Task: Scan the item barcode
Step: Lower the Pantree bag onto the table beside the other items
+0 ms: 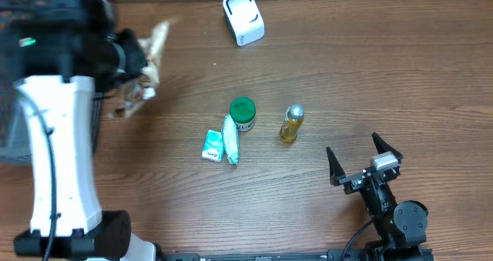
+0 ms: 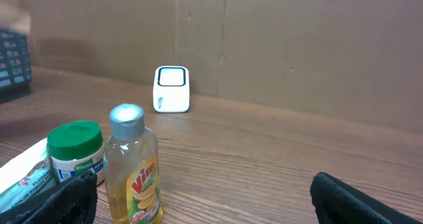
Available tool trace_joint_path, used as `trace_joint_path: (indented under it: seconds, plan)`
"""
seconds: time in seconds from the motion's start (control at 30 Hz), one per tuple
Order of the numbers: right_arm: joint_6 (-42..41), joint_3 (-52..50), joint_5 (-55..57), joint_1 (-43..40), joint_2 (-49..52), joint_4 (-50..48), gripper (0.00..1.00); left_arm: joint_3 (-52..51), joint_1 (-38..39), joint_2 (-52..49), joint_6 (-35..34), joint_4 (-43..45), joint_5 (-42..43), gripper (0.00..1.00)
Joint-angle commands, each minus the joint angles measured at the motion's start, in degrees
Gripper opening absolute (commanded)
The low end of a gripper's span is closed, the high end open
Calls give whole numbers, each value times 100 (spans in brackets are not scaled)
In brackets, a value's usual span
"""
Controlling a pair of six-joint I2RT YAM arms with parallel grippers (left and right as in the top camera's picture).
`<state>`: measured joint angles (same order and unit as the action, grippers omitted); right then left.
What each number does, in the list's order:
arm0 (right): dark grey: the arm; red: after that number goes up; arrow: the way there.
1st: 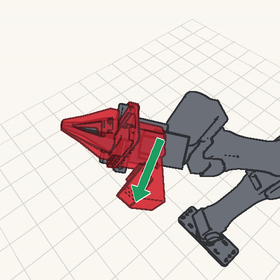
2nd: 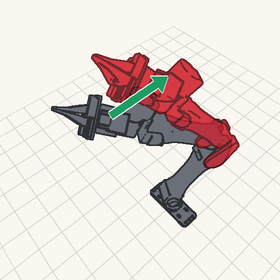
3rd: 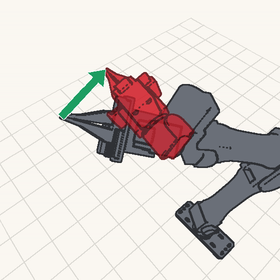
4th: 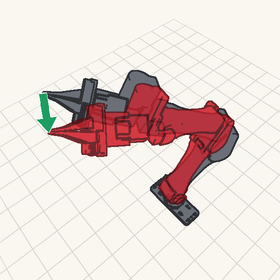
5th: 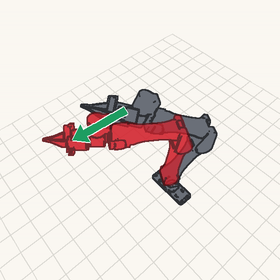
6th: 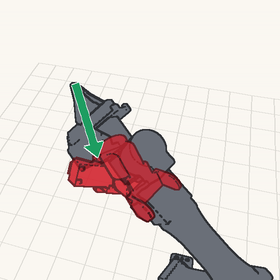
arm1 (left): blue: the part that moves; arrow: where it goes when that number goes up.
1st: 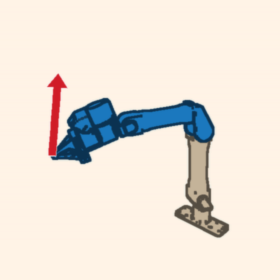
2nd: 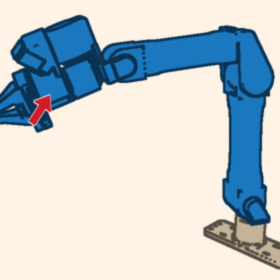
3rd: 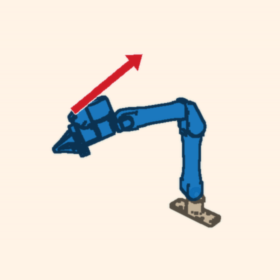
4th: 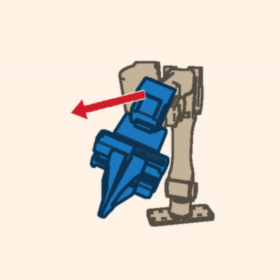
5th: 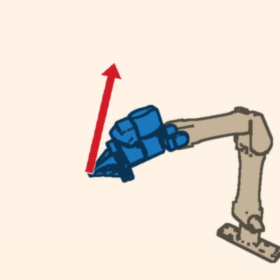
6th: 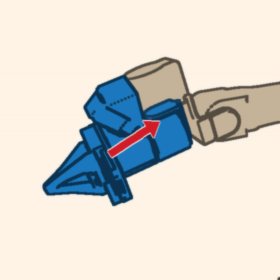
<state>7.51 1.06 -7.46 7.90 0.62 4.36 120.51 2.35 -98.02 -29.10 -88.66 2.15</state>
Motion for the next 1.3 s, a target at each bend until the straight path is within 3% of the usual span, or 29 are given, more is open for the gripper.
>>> trace_joint_path:
  seconds: [0.0, 0.47, 1.0, 1.07, 1.13, 1.17, 1.27]
  plan:
    - [4, -61, -13, -20, -44, -22, 100, -831, 341, -35, -719, 382, -745, 4]
    - [7, -61, -13, -20, -44, -22, 100, -3451, 557, -35, -1211, 2186, -835, 4]
    - [7, -61, -15, -20, -46, -22, 100, -4765, 557, -61, -1467, 3477, -1248, 4]
    - [7, -61, -13, -20, -44, -20, 100, -4837, 557, -66, -1460, 3539, -1150, 11]
    - [7, -61, -13, -20, -46, -20, 100, -4850, 557, -68, -1401, 3536, -1104, 25]
    - [7, -61, -13, -20, -44, -20, 100, -4848, 557, -66, -1252, 3556, -1014, 34]
    - [4, -61, -13, -20, -46, -20, 100, -4809, 557, -66, -684, 3679, -680, 47]
